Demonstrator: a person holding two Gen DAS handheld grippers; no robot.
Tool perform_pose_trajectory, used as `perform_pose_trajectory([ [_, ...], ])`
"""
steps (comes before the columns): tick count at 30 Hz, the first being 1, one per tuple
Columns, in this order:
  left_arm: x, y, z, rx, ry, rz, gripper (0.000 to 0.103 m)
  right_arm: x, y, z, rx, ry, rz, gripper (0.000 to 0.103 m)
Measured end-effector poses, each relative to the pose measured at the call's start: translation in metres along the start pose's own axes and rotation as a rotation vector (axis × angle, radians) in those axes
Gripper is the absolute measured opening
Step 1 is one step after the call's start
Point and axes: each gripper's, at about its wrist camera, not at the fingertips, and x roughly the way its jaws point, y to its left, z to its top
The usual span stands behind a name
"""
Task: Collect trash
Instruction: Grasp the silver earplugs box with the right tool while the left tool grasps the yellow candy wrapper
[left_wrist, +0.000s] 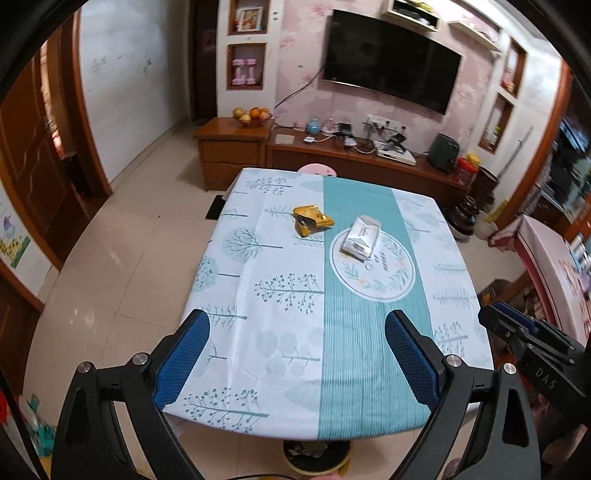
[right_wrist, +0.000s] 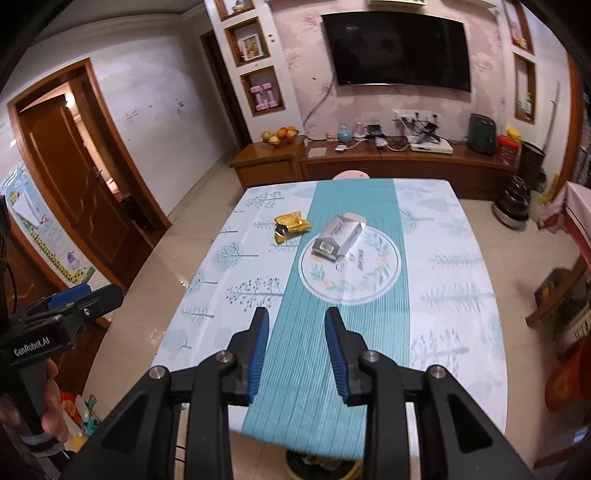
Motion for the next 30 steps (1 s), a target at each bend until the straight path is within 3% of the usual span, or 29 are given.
perform_pose_trajectory([
  [7,0.026,-0.006,0.020,-0.035,0.040,0.039,0.095,0.038,-0.023,0.027,-0.013,0.037,0.005,0.032],
  [11,0.050,-0.004,0.035,-0.026,0.074,0.037,0.095,0.061,-0.030,0.042,0.019,0.051,0.016,0.050],
  [14,0.079,0.001,0.052,-0.017,0.095,0.022,0.095,0.085,-0.033,0.056,0.037,0.067,0.009,0.050],
  [23,0.211,0.020,0.119,-0.008,0.240,-0.125,0.102,0.192,-0.043,0.104,0.156,0.159,-0.098,0.071],
  [30,0.309,0.030,0.146,-0.019,0.335,-0.148,0.102,0.301,-0.057,0.123,0.256,0.253,-0.211,0.074],
])
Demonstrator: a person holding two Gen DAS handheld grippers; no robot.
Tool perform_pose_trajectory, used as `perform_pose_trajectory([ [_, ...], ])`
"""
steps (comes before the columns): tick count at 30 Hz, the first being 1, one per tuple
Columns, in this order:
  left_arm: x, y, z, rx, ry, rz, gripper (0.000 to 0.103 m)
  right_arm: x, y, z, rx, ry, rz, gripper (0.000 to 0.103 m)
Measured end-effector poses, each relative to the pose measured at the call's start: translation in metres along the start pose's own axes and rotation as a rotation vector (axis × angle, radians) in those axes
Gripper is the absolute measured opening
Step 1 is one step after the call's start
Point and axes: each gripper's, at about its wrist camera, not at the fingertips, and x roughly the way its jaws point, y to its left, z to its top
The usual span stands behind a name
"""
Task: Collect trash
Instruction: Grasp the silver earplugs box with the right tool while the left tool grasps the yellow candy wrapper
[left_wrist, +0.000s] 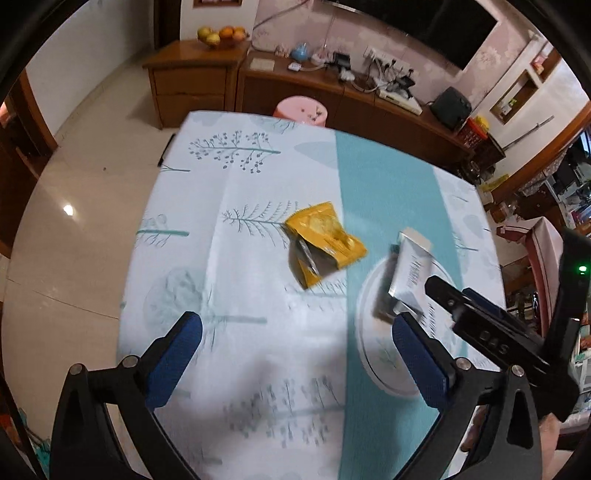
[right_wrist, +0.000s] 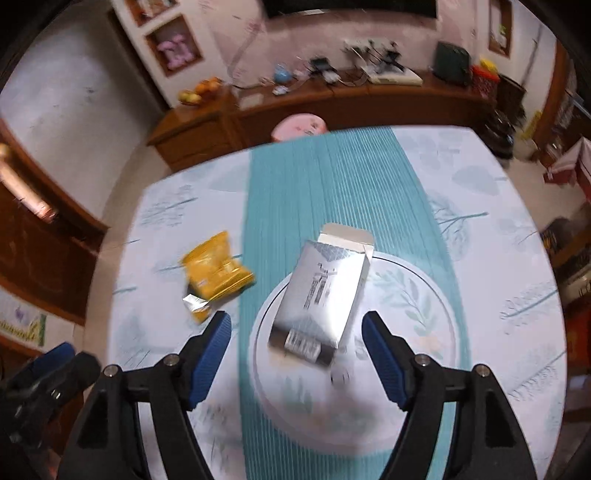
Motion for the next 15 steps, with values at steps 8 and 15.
perform_pose_trajectory([
  [8,0.060,0.004,0.034,-0.046,0.071,-0.043,0.102,0.060,-0.001,0.005,0.034,0.083,-0.144,0.076],
  [15,0.101,-0.006,0.056,-0.099,0.110,-0.028,0.102,0.076,0.001,-0.009,-0.019,0.109,-0.170,0.075],
])
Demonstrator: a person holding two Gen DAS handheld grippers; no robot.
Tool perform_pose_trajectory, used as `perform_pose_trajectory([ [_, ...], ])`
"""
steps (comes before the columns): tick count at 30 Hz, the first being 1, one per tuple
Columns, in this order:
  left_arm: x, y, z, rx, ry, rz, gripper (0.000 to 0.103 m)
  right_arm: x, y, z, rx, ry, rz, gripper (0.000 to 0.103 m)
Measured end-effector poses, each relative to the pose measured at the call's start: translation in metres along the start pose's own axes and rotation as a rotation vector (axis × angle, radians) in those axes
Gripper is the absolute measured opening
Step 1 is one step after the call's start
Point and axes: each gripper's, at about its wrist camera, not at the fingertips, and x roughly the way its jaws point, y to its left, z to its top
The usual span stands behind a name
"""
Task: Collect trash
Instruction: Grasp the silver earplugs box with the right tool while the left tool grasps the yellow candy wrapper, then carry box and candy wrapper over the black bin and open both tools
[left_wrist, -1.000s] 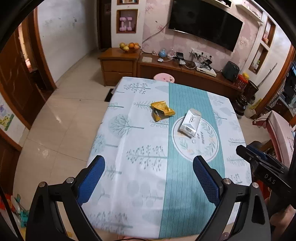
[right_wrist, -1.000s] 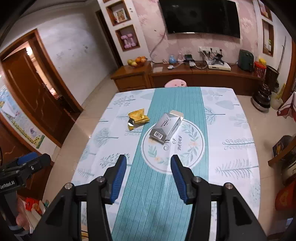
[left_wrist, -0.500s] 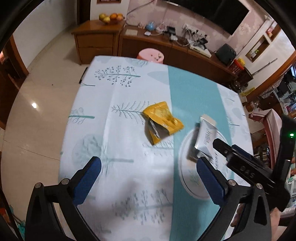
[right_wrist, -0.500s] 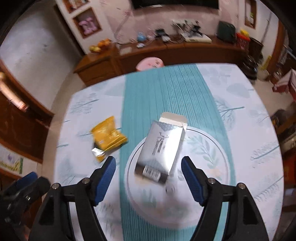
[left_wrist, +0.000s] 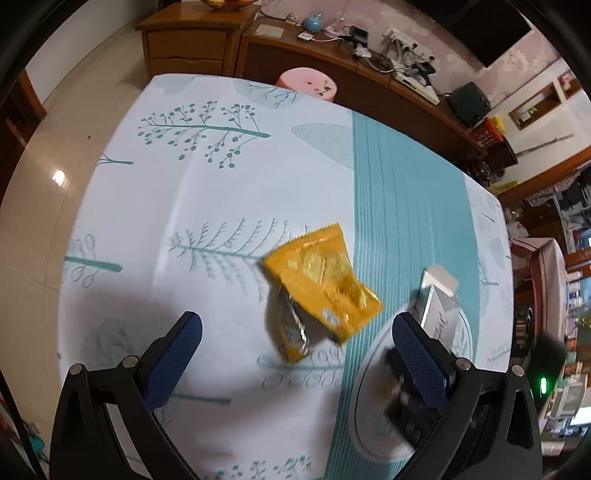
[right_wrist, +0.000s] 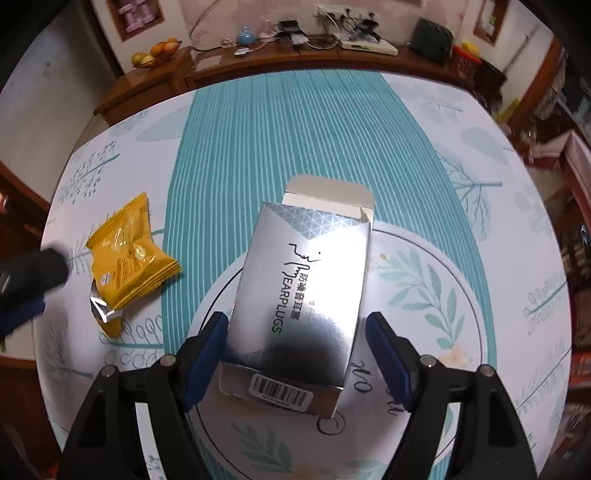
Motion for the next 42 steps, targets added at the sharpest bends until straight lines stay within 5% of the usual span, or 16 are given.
perform_pose_trajectory([
  [4,0.020,-0.005,0.009,-0.061,0.025,0.020,0.102,-0.003,-0.006,-0.011,-0.027,-0.035,-0.002,0.066],
  [13,0.047,-0.025,0.015,-0.062,0.035,0.108,0.102,-0.008,-0.029,-0.011,-0.005,-0.055,0.027,0.065],
  [18,0.053,-0.028,0.011,-0.071,0.029,0.139,0.090,-0.008,-0.029,-0.009,-0.013,-0.057,0.043,0.065],
  [21,0.050,-0.032,0.004,-0.032,-0.001,0.182,0.064,-0.009,-0.032,-0.011,-0.019,-0.055,0.056,0.064],
  [22,0.048,-0.034,0.003,-0.016,-0.011,0.180,0.036,-0.010,-0.034,-0.012,-0.018,-0.053,0.063,0.064],
  [23,0.047,-0.035,0.001,-0.004,-0.007,0.151,0.024,-0.011,-0.036,-0.012,-0.016,-0.051,0.072,0.064],
  [26,0.043,-0.033,-0.007,-0.009,0.005,0.116,0.016,-0.013,-0.044,-0.015,-0.002,-0.043,0.111,0.064],
  [34,0.019,-0.036,-0.059,0.035,-0.006,0.104,0.015,-0.030,-0.063,-0.040,-0.018,-0.037,0.164,0.063],
  [42,-0.026,-0.057,-0.137,0.065,-0.030,0.091,0.015,-0.092,-0.085,-0.073,-0.059,-0.105,0.241,0.063],
])
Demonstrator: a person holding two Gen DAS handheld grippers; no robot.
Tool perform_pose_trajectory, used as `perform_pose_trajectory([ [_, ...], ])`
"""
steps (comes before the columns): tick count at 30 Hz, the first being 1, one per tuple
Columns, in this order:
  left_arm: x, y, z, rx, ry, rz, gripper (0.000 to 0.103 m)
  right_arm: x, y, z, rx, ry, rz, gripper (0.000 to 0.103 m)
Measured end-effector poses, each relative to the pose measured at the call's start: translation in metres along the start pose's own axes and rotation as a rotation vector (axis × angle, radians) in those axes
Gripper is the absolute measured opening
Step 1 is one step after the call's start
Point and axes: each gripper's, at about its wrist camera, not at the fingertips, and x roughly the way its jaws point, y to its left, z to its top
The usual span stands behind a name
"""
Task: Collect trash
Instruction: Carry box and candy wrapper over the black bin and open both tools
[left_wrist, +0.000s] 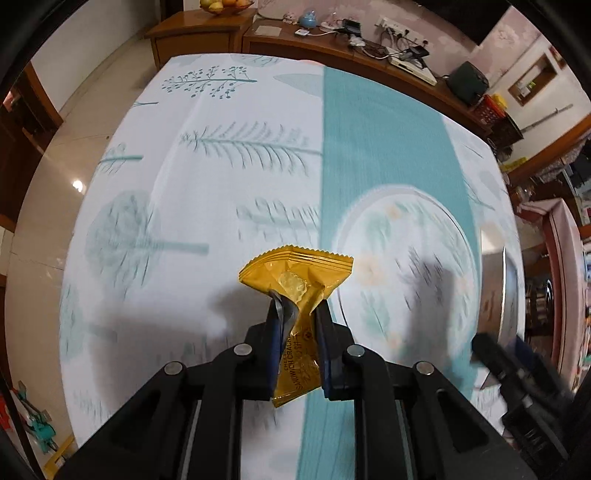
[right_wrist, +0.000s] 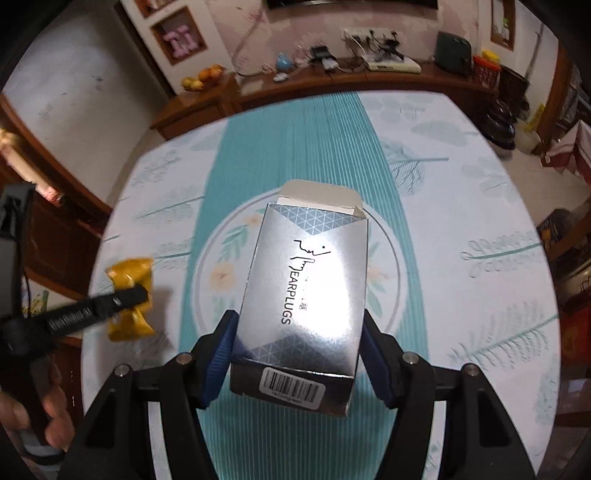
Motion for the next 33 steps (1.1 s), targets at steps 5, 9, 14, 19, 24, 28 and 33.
perform_pose_trajectory([
  [5,-0.051,-0.008,-0.061,0.011,-0.037,0.008,0.015,-0.049,0.005,-0.024,-0.095,-0.041,0.051,0.063],
  [9,-0.092,-0.018,-0.113,0.008,-0.087,0.025,0.015,-0.083,0.008,-0.051,-0.168,-0.060,0.088,0.063],
  [14,-0.120,-0.023,-0.164,-0.024,-0.110,0.026,0.015,-0.111,0.003,-0.091,-0.237,-0.042,0.132,0.063],
  [19,-0.131,-0.025,-0.207,-0.021,-0.080,0.042,0.015,-0.122,0.000,-0.131,-0.269,0.016,0.154,0.063],
  [24,-0.134,-0.021,-0.240,0.021,-0.058,0.059,0.015,-0.135,0.007,-0.170,-0.290,0.050,0.180,0.063],
  [28,-0.134,-0.011,-0.265,0.047,-0.036,0.044,0.015,-0.142,0.015,-0.195,-0.283,0.068,0.185,0.063],
  [33,-0.136,0.006,-0.297,0.083,-0.018,0.025,0.015,-0.147,0.026,-0.237,-0.246,0.107,0.166,0.063],
])
